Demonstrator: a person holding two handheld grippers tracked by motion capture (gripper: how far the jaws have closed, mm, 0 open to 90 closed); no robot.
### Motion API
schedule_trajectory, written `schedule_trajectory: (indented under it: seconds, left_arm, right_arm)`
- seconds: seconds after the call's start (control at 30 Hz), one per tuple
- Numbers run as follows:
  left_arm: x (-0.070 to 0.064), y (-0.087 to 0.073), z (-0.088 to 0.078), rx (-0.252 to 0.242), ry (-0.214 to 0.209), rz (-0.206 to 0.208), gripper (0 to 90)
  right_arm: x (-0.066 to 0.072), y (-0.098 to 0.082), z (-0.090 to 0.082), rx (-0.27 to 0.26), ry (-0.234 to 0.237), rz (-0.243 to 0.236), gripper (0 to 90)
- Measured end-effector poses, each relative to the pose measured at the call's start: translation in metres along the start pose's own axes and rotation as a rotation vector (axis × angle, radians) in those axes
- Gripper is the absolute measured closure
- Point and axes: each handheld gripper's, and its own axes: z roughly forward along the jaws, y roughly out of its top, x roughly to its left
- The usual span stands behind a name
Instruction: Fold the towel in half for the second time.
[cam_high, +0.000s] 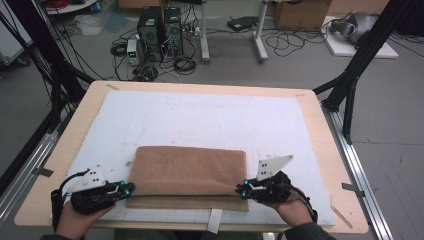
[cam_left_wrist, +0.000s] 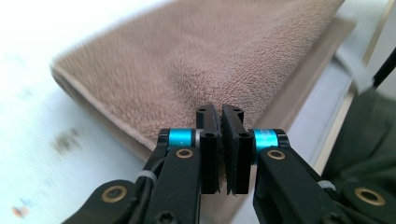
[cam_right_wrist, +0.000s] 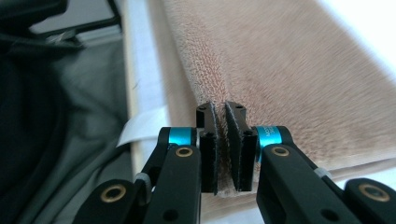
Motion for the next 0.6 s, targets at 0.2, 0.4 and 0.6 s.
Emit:
schedule_trajectory:
  seconds: [0.2, 0.4, 0.6]
  left_arm:
    - [-0.002, -0.018, 0.014, 0.033, -0.016, -0.034, 80.9]
    - [0.009, -0.001, 0.0, -0.019, 0.017, -0.043, 52.2]
    - [0.027, 0.021, 0.006, -0.057, 0.052, -0.049, 46.0]
  right_arm:
    - [-0.002, -0.027, 0.027, 0.061, 0.058, 0.059, 77.4]
    - [-0.009, -0.014, 0.008, -0.035, 0.034, 0.056, 53.9]
    - [-0.035, 0.001, 0.003, -0.048, -0.111, 0.096, 43.7]
